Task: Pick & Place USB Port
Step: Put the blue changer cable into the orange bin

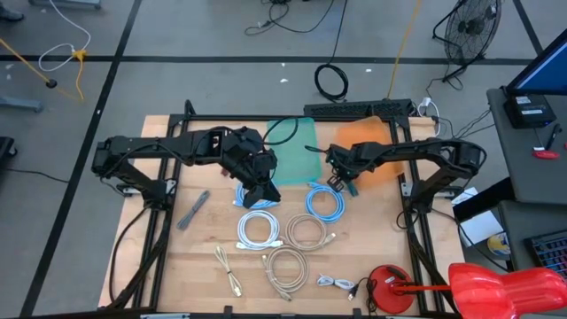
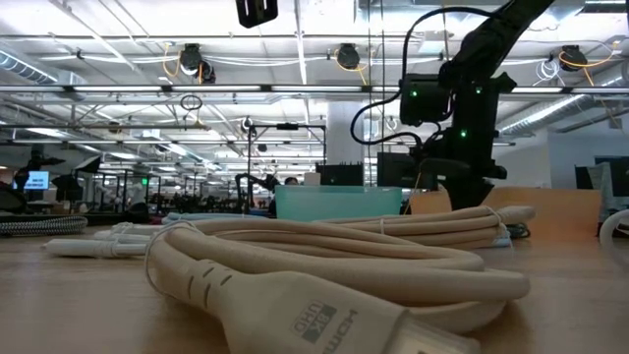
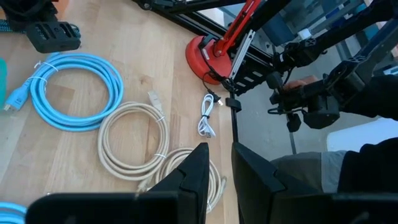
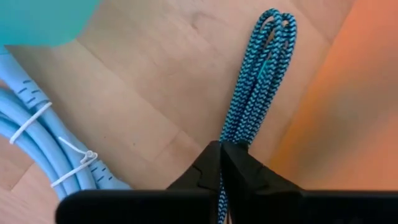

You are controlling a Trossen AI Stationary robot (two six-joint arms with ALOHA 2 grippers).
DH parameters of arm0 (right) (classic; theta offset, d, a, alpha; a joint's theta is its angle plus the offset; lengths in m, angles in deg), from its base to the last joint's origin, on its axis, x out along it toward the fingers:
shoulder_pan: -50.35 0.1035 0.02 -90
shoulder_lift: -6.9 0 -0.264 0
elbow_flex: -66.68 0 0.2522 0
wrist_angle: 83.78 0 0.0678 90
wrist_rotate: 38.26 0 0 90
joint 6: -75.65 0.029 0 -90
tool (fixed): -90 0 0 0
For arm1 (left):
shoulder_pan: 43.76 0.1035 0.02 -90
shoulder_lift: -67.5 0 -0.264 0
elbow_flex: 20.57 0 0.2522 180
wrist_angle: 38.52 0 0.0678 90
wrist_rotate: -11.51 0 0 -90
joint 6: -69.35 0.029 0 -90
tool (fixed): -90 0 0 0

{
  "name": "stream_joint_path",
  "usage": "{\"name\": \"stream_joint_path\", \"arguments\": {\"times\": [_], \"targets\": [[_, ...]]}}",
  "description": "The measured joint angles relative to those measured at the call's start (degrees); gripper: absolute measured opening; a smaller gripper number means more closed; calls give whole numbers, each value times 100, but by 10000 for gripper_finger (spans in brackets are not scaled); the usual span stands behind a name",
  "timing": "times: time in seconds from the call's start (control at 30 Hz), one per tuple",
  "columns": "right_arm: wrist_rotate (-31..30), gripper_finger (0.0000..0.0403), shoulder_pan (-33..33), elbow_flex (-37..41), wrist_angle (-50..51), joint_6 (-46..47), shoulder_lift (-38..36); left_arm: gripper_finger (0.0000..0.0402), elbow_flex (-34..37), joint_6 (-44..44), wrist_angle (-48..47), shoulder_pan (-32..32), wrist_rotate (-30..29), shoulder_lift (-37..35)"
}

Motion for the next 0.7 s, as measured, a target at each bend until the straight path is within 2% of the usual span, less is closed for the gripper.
{"name": "stream_joint_path", "arguments": {"times": [0.23,0.47,0.7], "targets": [[-106,1,99,-702,368,-139,10,71,0,74,0,2,-28,0],[-627,0,106,-1553,961,-330,14,71,0,147,-1,2,-91,0],[-475,0,115,-1950,1259,-385,8,71,0,229,-2,2,-105,0]]}}
